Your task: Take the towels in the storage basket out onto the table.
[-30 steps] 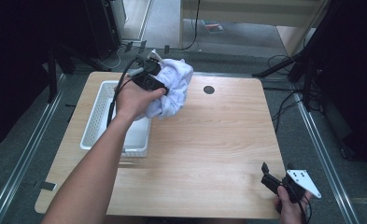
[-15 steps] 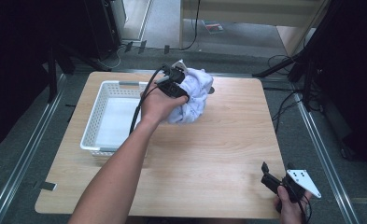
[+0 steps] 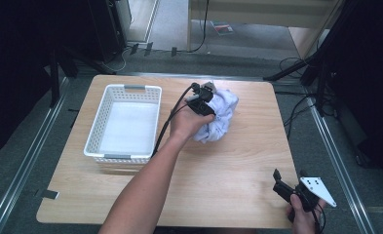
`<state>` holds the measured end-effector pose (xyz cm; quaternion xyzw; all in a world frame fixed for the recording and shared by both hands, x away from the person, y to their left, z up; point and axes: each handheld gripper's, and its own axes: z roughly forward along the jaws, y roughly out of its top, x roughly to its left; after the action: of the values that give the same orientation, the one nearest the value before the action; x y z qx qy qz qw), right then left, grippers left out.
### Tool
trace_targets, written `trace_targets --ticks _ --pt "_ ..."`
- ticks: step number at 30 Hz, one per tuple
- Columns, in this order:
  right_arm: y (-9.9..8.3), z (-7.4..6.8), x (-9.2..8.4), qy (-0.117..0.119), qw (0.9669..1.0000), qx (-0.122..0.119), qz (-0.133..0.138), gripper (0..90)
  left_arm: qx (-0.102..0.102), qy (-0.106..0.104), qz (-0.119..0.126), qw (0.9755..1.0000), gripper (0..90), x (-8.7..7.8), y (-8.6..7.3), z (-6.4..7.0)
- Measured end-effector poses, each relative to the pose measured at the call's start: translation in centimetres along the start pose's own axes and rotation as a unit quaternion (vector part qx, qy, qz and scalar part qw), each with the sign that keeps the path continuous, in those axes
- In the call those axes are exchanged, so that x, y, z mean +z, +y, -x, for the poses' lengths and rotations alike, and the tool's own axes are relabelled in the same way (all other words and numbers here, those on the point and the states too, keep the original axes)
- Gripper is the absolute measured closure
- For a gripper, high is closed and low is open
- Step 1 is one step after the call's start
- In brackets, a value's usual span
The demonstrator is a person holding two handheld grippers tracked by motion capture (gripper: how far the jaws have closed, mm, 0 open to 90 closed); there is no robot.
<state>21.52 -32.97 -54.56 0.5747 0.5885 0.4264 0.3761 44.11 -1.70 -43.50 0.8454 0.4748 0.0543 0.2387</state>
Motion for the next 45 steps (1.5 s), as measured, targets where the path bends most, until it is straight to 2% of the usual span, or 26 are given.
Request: trace_targets --ticks 5,10,12,13,14,15,16,17,18,21,22,28,35,36,37,45 --pt "0.0 -0.1 0.0 0.002 1.0 0.0 -0.001 10.0 -0.005 -0.003 -0.01 0.9999 61.7 2.4 -0.5 0.4" --pt "0.0 0.0 0.0 0.003 1.0 -0.003 0.0 10.0 -0.001 0.017 -0.021 0.9996 57.1 3.7 -0.9 0.9" --pt "0.0 -0.1 0.0 0.003 1.0 -0.004 0.0 10.0 -0.014 0.007 -0.022 0.9996 50.4 3.9 -0.9 0.8" --pt "0.0 0.0 0.0 0.003 1.0 -0.004 0.0 10.0 -0.018 0.001 -0.025 0.9995 44.4 3.8 -0.9 0.8" --pt "0.0 0.0 0.0 0.003 1.0 -0.003 -0.001 10.0 -0.018 -0.005 -0.017 0.9997 38.6 3.7 -0.9 0.8" --pt "0.0 0.0 0.0 0.003 1.0 -0.004 -0.001 10.0 -0.02 -0.009 -0.009 0.9997 34.0 3.3 -0.8 0.8" --pt "0.0 0.0 0.0 0.003 1.0 -0.003 -0.001 10.0 -0.026 -0.01 -0.001 0.9996 25.6 3.0 -0.7 0.8" --pt "0.0 0.0 0.0 0.003 1.0 -0.004 -0.001 10.0 -0.034 -0.014 -0.001 0.9993 16.2 2.6 -0.6 0.7" --pt "0.0 -0.1 0.0 0.003 1.0 -0.003 -0.001 10.0 -0.037 -0.018 0.0 0.9992 10.5 2.3 -0.5 0.6" --pt "0.0 0.0 0.0 0.003 1.0 -0.004 -0.001 10.0 -0.026 -0.012 -0.01 0.9995 0.0 1.2 -0.3 0.5" --pt "0.0 0.0 0.0 0.003 1.0 -0.003 -0.001 10.0 -0.026 -0.012 -0.01 0.9995 0.0 1.2 -0.3 0.5" --pt "0.0 0.0 0.0 0.001 1.0 -0.004 0.0 10.0 -0.03 -0.001 -0.003 0.9995 0.0 -1.4 -0.6 -0.7" --pt "0.0 0.0 0.0 -0.002 1.0 0.003 -0.001 9.9 -0.045 0.009 0.02 0.9988 0.0 -4.4 -1.5 -3.0" --pt "0.0 0.0 0.0 -0.002 1.0 0.001 -0.001 9.9 -0.045 0.009 0.02 0.9988 0.0 -4.4 -1.5 -3.0" --pt "0.0 0.0 0.0 -0.002 1.0 0.0 -0.002 9.9 -0.048 0.014 0.027 0.9984 0.0 -5.2 -1.9 -3.7" --pt "0.0 0.0 0.0 -0.003 1.0 -0.002 -0.001 9.9 -0.066 0.033 0.052 0.9959 0.0 -8.3 -3.8 -6.4"
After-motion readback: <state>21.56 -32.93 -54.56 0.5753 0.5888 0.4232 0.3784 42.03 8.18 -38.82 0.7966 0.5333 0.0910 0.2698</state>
